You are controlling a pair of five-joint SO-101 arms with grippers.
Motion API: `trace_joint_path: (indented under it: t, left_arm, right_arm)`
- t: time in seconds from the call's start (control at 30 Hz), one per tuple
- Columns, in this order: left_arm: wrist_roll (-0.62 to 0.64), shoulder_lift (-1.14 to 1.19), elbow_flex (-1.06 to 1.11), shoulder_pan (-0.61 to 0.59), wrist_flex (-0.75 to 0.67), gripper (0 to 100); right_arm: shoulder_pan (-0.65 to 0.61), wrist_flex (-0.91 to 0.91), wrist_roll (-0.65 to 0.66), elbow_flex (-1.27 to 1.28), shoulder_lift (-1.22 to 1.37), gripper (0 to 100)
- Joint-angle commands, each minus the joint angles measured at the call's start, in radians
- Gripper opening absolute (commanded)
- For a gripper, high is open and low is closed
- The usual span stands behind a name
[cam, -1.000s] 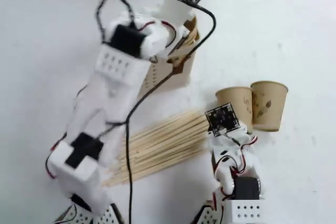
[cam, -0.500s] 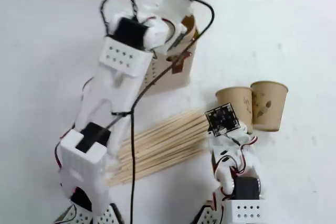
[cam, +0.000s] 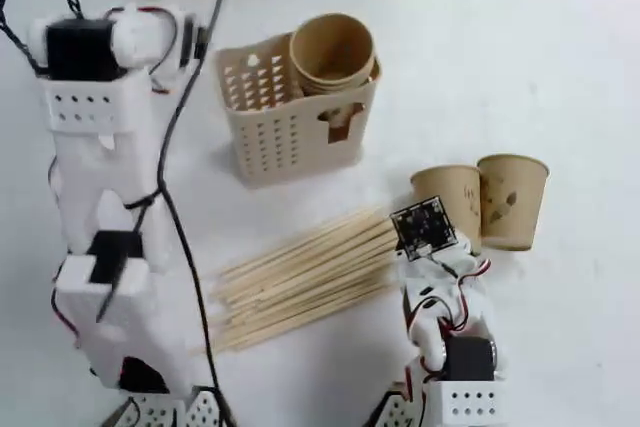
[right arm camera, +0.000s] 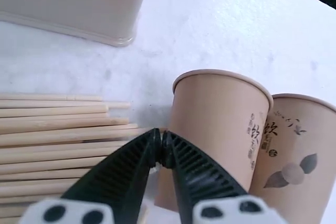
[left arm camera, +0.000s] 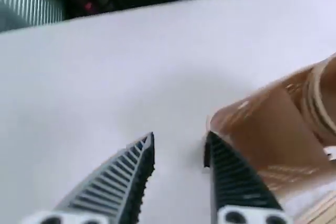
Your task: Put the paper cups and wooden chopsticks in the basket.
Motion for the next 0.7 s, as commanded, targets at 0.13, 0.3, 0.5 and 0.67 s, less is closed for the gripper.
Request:
trace_joint_path:
  t: [0.13, 0.3, 0.5, 0.67]
  left_arm:
    - [-0.052, -0.193, 0.327, 0.010, -0.003, 23]
    - [-0.023, -0.163, 0.338, 0.035, -0.003, 23]
    - [0.127, -0.091, 0.256, 0.035, -0.012, 24]
    - [0.181, 0.053, 0.249, 0.064, -0.032, 23]
  right_arm:
    - [-0.008, -0.033, 0.012, 0.003, -0.008, 1.8]
    - [-0.008, -0.031, 0.012, 0.003, -0.008, 1.8]
    - [-0.008, -0.035, 0.012, 0.009, -0.008, 1.8]
    - [-0.008, -0.036, 0.012, 0.011, -0.008, 1.8]
